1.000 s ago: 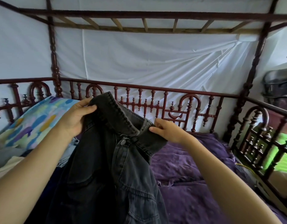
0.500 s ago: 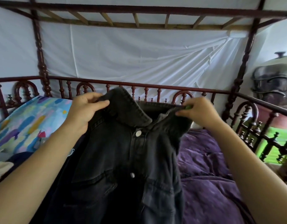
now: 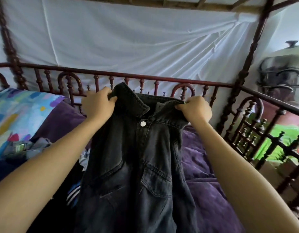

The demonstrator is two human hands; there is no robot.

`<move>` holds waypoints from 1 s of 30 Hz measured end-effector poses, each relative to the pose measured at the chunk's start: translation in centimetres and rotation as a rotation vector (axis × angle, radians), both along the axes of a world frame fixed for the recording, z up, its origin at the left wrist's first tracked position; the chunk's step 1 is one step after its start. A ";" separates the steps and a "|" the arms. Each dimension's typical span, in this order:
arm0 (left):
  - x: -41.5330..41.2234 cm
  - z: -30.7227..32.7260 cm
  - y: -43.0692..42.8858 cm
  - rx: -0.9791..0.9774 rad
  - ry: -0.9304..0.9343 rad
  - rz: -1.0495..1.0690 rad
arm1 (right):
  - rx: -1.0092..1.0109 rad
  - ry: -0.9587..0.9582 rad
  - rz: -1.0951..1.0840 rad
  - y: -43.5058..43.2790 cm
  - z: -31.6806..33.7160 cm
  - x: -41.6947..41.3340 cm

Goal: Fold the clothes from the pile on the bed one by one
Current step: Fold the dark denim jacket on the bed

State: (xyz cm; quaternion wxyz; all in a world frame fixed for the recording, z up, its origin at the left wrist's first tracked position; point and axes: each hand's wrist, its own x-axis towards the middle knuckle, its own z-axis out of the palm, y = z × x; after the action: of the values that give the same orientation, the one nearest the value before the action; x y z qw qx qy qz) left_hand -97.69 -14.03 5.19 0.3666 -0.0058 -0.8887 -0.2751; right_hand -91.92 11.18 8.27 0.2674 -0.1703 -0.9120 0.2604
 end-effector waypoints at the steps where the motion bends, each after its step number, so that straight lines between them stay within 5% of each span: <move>1: -2.1 -0.1 0.9 0.021 -0.034 0.011 | -0.077 -0.005 0.010 0.0 -0.4 -2.2; 5: -9.1 -3.8 3.5 0.607 -0.341 -0.169 | -0.613 -0.032 0.283 -0.6 -5.1 -9.4; 8: -7.4 -14.3 4.3 0.436 -0.599 -0.182 | -0.694 -0.229 0.446 0.3 -15.0 -9.2; 11: -0.5 -27.3 3.5 0.223 -0.860 -0.136 | -0.809 -0.518 0.182 3.7 -29.0 -4.1; 16: 12.4 -40.5 0.8 0.241 -1.185 0.127 | -0.643 -1.038 -0.314 8.8 -44.7 7.4; 20: 16.4 -44.2 -0.5 0.290 -1.436 0.215 | -0.653 -1.095 -0.373 8.2 -48.7 12.0; 24: 15.3 -45.4 -1.2 0.620 -1.385 0.315 | -0.666 -1.064 -0.320 8.3 -49.6 12.8; 27: 13.3 -46.1 -1.8 0.836 -1.326 0.423 | -0.545 -1.047 -0.188 10.2 -47.0 11.3; 30: 11.8 -46.1 -2.0 0.814 -1.361 0.458 | -0.389 -0.810 -0.229 15.5 -40.7 8.1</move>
State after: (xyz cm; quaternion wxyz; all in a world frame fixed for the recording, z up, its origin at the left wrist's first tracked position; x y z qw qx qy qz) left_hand -85.93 -15.99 -40.94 -0.2313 0.4769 -0.7263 -0.4375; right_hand -83.79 26.64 -32.40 -0.1202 -0.4050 -0.8525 0.3077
